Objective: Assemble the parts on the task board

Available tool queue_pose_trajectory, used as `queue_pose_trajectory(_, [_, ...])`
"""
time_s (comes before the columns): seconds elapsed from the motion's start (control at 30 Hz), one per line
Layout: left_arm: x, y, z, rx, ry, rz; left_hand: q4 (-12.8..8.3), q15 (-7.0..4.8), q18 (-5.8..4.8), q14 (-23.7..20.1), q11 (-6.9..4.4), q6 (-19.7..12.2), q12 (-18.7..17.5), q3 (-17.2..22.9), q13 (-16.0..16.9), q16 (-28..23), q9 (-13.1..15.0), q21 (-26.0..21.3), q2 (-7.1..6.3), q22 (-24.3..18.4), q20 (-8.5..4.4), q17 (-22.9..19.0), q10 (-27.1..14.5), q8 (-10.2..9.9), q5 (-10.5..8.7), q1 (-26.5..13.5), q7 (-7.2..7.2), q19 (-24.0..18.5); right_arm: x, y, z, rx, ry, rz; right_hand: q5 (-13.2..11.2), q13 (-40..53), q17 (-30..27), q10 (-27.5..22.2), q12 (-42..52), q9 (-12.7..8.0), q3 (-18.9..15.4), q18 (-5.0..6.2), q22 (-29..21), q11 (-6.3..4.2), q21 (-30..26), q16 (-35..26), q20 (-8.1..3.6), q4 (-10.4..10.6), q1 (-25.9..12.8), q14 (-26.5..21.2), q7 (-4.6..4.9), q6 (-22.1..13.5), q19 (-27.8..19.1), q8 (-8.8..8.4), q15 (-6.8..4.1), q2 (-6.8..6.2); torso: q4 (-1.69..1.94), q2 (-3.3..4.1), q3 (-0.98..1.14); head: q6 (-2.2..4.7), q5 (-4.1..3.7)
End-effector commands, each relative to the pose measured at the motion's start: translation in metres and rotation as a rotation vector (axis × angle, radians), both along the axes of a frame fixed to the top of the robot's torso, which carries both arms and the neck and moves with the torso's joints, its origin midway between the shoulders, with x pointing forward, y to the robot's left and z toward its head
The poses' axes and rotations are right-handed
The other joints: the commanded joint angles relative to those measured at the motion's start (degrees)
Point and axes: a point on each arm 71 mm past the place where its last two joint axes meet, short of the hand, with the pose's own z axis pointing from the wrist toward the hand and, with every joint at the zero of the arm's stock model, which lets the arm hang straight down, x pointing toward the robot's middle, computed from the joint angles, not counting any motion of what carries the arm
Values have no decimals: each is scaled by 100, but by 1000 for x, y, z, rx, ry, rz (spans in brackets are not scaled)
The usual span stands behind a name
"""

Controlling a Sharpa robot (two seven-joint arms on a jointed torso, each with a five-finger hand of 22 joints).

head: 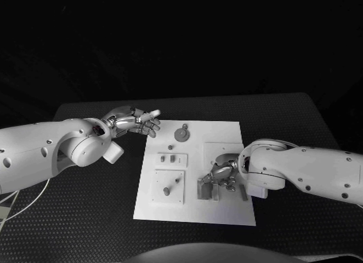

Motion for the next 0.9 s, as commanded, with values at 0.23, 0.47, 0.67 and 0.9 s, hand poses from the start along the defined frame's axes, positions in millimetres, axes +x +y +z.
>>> queue_pose_trajectory(0.23, [-1,-2,0,-3,2,-23,6,-4,32,-39,-12,-37,12,48,-8,-32,8,38,-61,-8,-4,9,-15,34,-18,-11,153,-21,0,0,-3,-13,-9,12,-25,7,-2,-69,-31,-8,-7,69,102,33,8,-28,-25,212,-23,-25,47,-68,-8,-66,42,-183,-4,1,1,-9,17])
queue_pose_trajectory(0.47, [-1,-2,0,-2,4,-24,6,-5,32,-37,-12,-38,12,53,-8,-32,9,39,-62,-8,-5,12,-14,35,-18,-12,154,-19,-1,0,-3,-9,-12,10,-26,8,-1,-103,-42,-8,-36,69,103,48,-2,-42,-17,296,-33,-52,63,-117,-40,-90,56,-229,-2,0,3,-11,16])
queue_pose_trajectory(0.67, [-1,-2,0,-1,5,-22,6,-5,33,-36,-12,-38,13,58,-9,-32,10,40,-65,-7,-5,14,-14,36,-18,-13,154,-18,0,-1,-2,3,-22,4,-1492,20,17,-134,-38,31,-271,69,99,33,-5,-35,-53,279,-90,-87,49,-142,-94,-81,43,-290,-3,0,2,-10,15])
queue_pose_trajectory(0.9, [0,-1,0,0,4,-20,5,-6,33,-34,-13,-37,13,66,-9,-32,11,41,-60,-7,-5,17,-12,38,-18,-13,153,-16,-2,-6,1,35,-49,10,-1490,24,22,-107,-20,47,-178,69,99,23,10,-23,-74,290,45,-66,42,-128,-63,-70,32,-251,-1,-2,3,11,14])
